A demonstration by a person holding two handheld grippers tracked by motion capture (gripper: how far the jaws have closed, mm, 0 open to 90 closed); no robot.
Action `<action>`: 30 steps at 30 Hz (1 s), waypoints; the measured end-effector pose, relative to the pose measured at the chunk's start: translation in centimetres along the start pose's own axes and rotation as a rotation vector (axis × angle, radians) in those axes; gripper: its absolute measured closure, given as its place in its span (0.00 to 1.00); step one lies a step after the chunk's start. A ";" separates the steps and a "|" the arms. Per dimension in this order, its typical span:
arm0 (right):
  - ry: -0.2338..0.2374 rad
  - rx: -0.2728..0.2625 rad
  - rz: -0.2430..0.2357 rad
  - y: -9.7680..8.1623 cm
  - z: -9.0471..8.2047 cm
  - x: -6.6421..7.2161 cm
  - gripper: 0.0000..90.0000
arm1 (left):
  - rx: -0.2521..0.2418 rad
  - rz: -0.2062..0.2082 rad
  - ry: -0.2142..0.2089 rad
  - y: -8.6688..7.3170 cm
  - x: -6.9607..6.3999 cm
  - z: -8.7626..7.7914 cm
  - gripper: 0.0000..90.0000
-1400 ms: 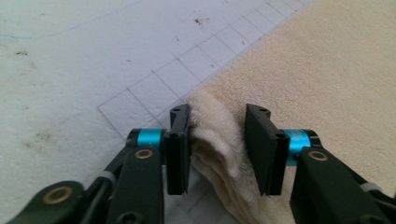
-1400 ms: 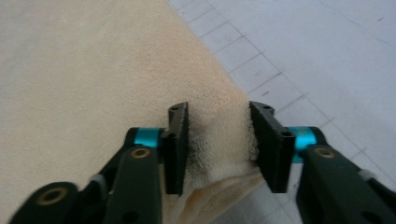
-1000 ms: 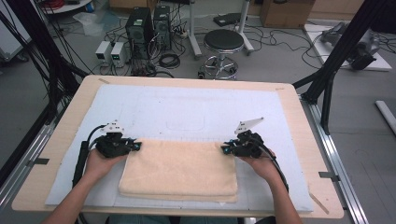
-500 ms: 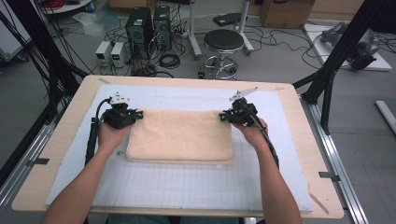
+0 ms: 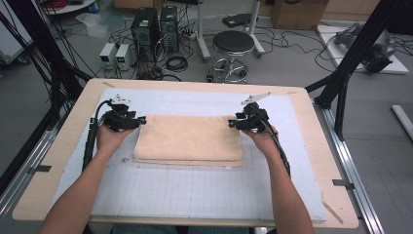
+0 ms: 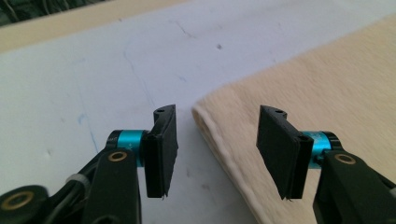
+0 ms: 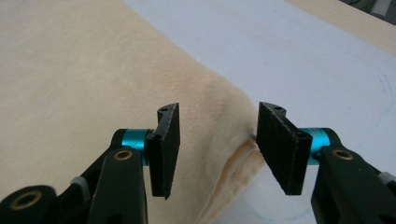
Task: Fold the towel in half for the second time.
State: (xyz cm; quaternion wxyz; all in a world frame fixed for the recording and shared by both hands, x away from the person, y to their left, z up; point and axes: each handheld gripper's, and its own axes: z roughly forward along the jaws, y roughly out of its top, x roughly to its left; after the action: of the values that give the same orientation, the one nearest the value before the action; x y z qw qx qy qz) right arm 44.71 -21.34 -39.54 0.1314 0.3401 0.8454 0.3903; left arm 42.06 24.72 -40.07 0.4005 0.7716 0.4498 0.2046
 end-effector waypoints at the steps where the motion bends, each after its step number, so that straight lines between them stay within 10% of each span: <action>1: -0.005 -0.003 -0.012 -0.1 -0.3 0.2 0.54 | -0.019 0.001 -0.001 -0.2 -0.2 -0.4 0.53; 15: 0.052 0.010 -0.089 -3.1 -0.6 4.1 0.47 | 0.010 0.102 -0.142 -4.3 -3.9 -2.4 0.51; 22: 0.097 0.052 -0.067 -3.8 -0.6 4.4 0.40 | 0.024 0.117 -0.150 -5.5 -4.3 -2.5 0.51; 30: 0.074 0.046 -0.151 -3.2 -1.0 6.1 0.41 | 0.002 0.112 -0.158 -5.9 -4.5 -3.1 0.51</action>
State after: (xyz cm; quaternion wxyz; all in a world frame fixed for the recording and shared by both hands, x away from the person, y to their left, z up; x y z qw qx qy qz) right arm 38.24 -19.21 -41.03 0.1214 0.2635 0.8817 0.3720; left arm 34.52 23.82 -42.69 0.4218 0.8097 0.3733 0.1645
